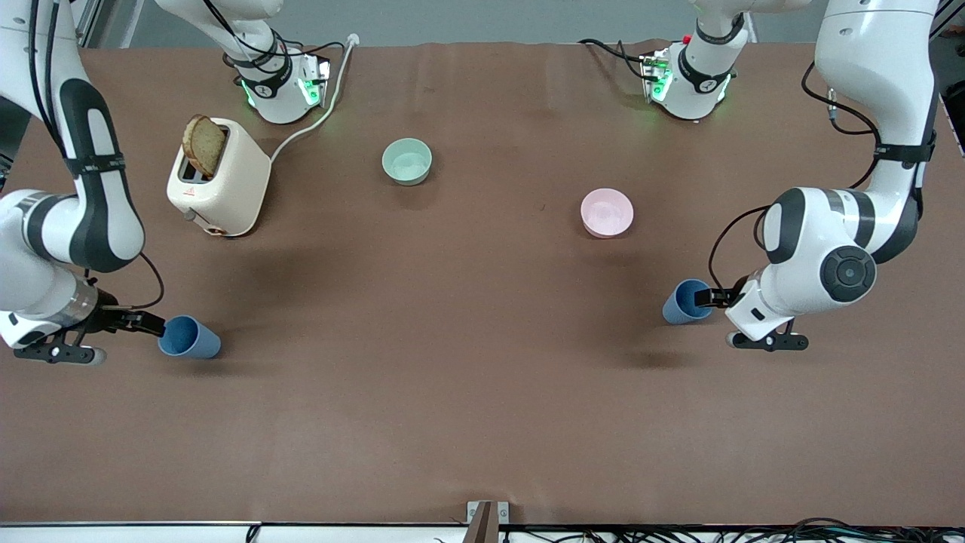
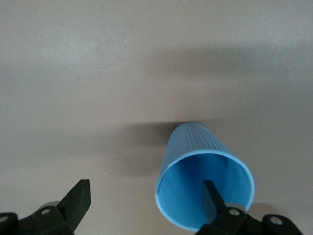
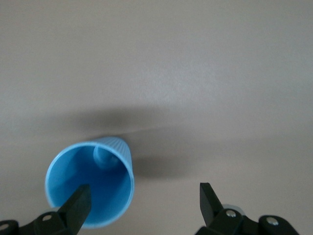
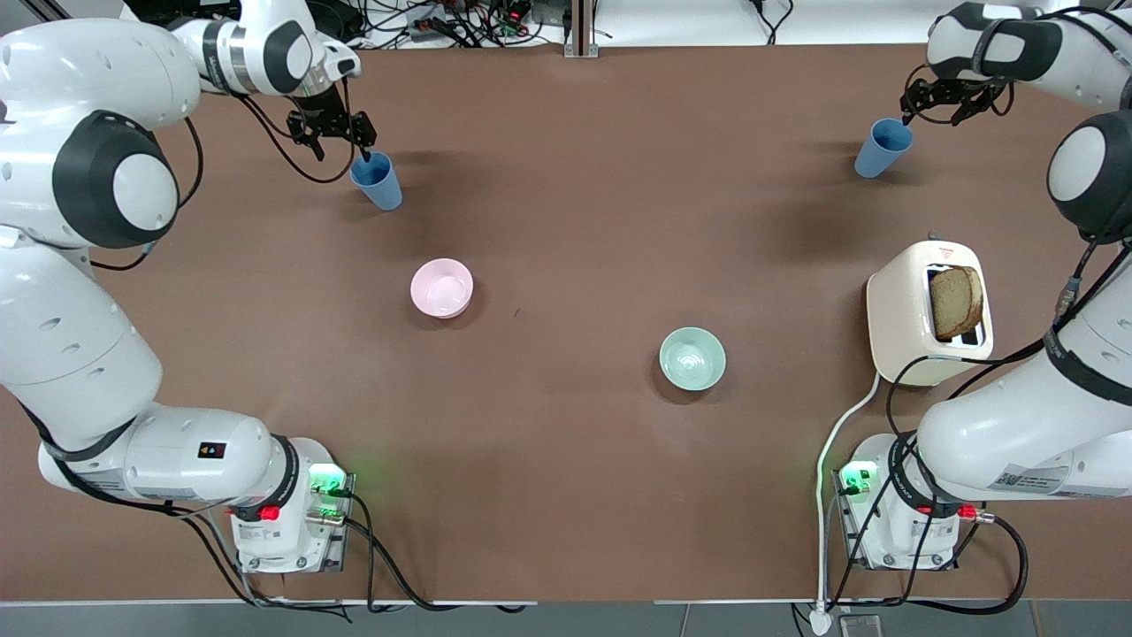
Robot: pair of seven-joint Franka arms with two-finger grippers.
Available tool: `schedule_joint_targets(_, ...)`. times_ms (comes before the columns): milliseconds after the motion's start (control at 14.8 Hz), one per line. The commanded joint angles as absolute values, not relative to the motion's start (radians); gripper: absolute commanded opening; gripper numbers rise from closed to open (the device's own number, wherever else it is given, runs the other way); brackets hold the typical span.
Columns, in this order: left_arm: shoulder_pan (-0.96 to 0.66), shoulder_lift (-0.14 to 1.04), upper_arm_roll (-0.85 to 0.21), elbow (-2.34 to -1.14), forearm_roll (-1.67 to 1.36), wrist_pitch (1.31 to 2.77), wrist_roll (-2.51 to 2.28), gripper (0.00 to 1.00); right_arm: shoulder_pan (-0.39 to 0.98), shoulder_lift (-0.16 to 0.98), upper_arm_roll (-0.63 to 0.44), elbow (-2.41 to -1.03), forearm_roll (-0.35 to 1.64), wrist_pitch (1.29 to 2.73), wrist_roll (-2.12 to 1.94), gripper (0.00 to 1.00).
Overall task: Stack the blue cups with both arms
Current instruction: 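Close both grippers around the rims of the blue cups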
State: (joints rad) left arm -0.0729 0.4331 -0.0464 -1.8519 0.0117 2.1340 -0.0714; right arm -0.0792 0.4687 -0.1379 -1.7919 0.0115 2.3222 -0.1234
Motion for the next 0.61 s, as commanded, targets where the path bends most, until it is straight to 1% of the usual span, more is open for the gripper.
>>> schedule_joint_targets(0, -0.069, 0.431, -0.052, -1.894, 0.025, 2.187, -0.061, 0.97, -0.089, 0.506, -0.124, -1.786, 0.008, 2.381, -0.117, 0.98)
schedule_joint_targets(68, -0.064, 0.442, -0.052, -1.894, 0.026, 2.190, -0.060, 0.92, -0.089, 0.517, -0.124, -1.786, 0.011, 2.390, -0.117, 0.98)
schedule_joint_targets(135, -0.064, 0.448, -0.052, -1.894, 0.025, 2.191, -0.060, 0.83, -0.087, 0.525, -0.124, -1.786, 0.021, 2.391, -0.117, 0.98)
schedule_joint_targets(271, -0.072, 0.446, -0.052, -1.891, 0.023, 2.189, -0.077, 0.54, -0.087, 0.532, -0.123, -1.786, 0.029, 2.393, -0.118, 0.98)
schedule_joint_targets(542, -0.078, 0.442, -0.054, -1.891, 0.021, 2.174, -0.116, 0.07, -0.087, 0.532, -0.103, -1.799, 0.037, 2.388, -0.115, 0.97)
